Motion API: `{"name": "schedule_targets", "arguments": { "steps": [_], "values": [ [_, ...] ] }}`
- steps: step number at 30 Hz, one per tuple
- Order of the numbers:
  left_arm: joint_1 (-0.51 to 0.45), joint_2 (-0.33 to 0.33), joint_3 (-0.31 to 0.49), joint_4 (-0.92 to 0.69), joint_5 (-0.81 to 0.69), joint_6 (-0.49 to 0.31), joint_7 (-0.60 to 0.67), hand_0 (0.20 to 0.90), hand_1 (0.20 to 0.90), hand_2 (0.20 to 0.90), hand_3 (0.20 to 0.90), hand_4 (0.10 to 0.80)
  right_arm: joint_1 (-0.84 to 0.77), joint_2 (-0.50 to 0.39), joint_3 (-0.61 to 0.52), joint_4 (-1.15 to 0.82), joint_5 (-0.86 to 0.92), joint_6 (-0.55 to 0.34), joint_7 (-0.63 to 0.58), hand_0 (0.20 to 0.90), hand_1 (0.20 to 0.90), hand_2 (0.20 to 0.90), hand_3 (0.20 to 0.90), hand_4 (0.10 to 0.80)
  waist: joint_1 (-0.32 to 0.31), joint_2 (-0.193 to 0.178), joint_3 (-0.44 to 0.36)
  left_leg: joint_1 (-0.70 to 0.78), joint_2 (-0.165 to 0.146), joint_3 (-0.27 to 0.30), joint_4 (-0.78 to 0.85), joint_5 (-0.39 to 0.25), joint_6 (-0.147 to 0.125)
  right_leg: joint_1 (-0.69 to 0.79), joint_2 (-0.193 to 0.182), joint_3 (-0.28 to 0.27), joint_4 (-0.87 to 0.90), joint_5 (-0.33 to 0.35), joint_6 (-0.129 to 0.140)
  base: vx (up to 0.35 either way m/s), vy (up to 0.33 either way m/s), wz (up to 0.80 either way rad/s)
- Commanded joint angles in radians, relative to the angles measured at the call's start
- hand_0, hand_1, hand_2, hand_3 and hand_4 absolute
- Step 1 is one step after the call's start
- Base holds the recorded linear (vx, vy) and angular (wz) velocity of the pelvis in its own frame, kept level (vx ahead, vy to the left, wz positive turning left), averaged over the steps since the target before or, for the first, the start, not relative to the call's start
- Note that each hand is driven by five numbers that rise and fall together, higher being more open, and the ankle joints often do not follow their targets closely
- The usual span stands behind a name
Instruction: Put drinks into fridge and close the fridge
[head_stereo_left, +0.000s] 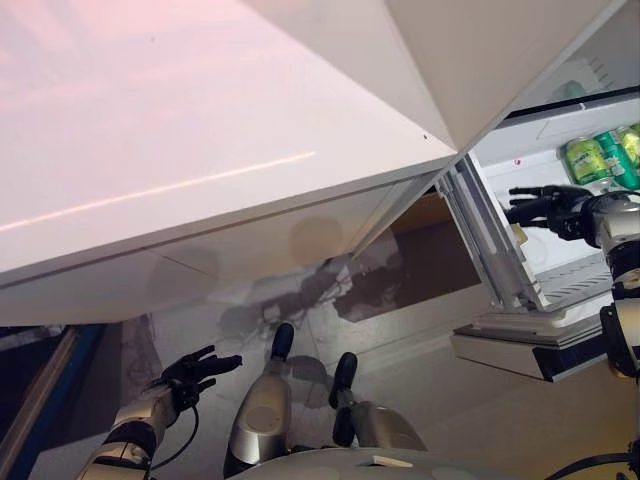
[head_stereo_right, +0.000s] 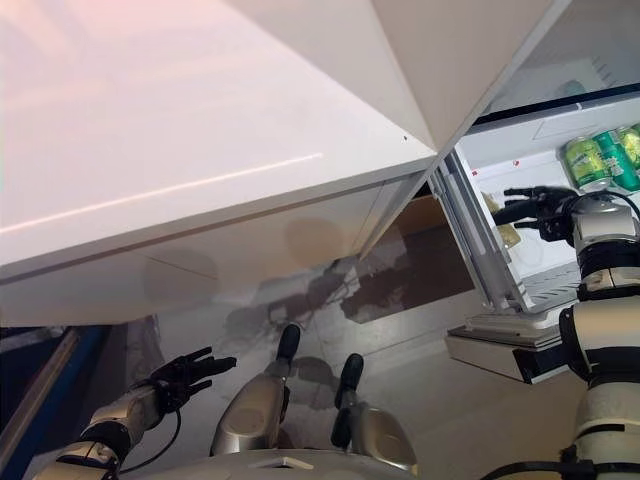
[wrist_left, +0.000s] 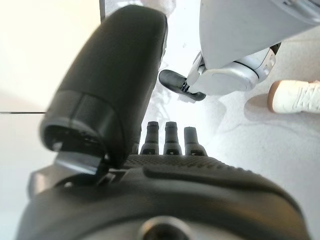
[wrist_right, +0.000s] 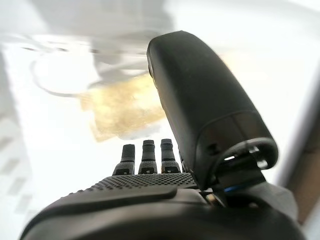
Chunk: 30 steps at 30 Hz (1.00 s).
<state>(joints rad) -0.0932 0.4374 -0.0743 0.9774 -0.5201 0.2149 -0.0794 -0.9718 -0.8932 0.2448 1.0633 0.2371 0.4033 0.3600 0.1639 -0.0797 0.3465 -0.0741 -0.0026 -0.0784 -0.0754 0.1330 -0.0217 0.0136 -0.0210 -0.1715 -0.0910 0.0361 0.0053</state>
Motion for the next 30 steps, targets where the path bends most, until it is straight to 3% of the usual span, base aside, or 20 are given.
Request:
{"name": "schedule_targets", "arguments": {
  "steps": [1, 7, 15, 16, 17, 21, 30],
  "values": [
    [0.08, 0.02, -0.053, 0.072, 0.027, -0.007, -0.023, 0.9, 0.9, 0.9, 0.9, 0.8, 0.043, -0.146, 0.037, -0.117, 0.031, -0.088, -0.091, 0.9, 0.9, 0.9, 0.9, 0.8, -0.031, -0.026, -0.168, 0.04, -0.032, 0.033, -0.008, -0.114, 0.026, -0.044, -0.016, 0.031, 0.04, 0.019, 0.067, -0.003, 0.089, -0.06],
    [0.104, -0.007, -0.038, 0.104, 0.043, 0.01, -0.045, 0.9, 0.9, 0.9, 0.9, 0.8, 0.171, -0.182, -0.095, -0.395, 0.094, -0.137, -0.216, 0.9, 0.9, 0.9, 0.9, 0.8, -0.083, 0.004, -0.24, 0.083, -0.033, 0.052, -0.011, -0.13, 0.025, -0.011, -0.024, 0.051, 0.03, 0.01, 0.073, -0.003, 0.1, -0.04],
    [0.122, -0.042, 0.003, 0.123, 0.076, -0.017, -0.083, 0.9, 0.9, 0.9, 0.9, 0.8, 0.412, -0.098, -0.365, -0.824, 0.086, -0.27, -0.439, 0.9, 0.9, 0.9, 0.9, 0.8, -0.147, 0.03, -0.285, 0.126, -0.028, 0.08, -0.012, -0.15, 0.027, 0.025, -0.023, 0.078, 0.019, 0.002, 0.075, -0.038, 0.036, -0.07],
    [0.131, -0.058, 0.017, 0.122, 0.084, -0.031, -0.091, 0.9, 0.9, 0.9, 0.9, 0.8, 0.463, -0.072, -0.42, -0.907, 0.08, -0.328, -0.495, 0.9, 0.9, 0.9, 0.9, 0.8, -0.164, 0.037, -0.29, 0.133, -0.026, 0.088, -0.012, -0.154, 0.027, 0.028, -0.023, 0.085, 0.02, -0.001, 0.075, -0.033, 0.002, -0.17],
    [0.132, -0.055, 0.014, 0.122, 0.084, -0.032, -0.091, 0.9, 0.9, 0.9, 0.9, 0.8, 0.475, -0.068, -0.429, -0.916, 0.078, -0.325, -0.496, 0.9, 0.9, 0.9, 0.9, 0.8, -0.162, 0.035, -0.291, 0.133, -0.026, 0.088, -0.012, -0.154, 0.027, 0.029, -0.023, 0.084, 0.02, -0.001, 0.075, -0.04, 0.006, -0.19],
    [0.158, -0.096, 0.052, 0.12, 0.111, -0.054, -0.094, 0.9, 0.9, 0.9, 0.9, 0.8, 0.692, 0.059, -0.596, -1.108, 0.04, -0.54, -0.629, 0.9, 0.9, 0.9, 0.9, 0.8, -0.202, 0.052, -0.301, 0.152, -0.024, 0.103, -0.012, -0.168, 0.031, 0.035, -0.019, 0.104, 0.028, -0.012, 0.074, -0.042, 0.006, -0.13],
    [0.226, -0.14, 0.095, 0.13, 0.166, -0.122, -0.092, 0.9, 0.9, 0.9, 0.9, 0.8, 0.954, 0.274, -0.797, -1.186, 0.099, -0.806, -0.766, 0.9, 0.9, 0.9, 0.9, 0.8, -0.241, 0.075, -0.297, 0.171, -0.023, 0.111, -0.002, -0.171, 0.043, 0.03, -0.02, 0.124, 0.09, -0.04, 0.073, 0.014, -0.027, -0.15]
  ]
}}
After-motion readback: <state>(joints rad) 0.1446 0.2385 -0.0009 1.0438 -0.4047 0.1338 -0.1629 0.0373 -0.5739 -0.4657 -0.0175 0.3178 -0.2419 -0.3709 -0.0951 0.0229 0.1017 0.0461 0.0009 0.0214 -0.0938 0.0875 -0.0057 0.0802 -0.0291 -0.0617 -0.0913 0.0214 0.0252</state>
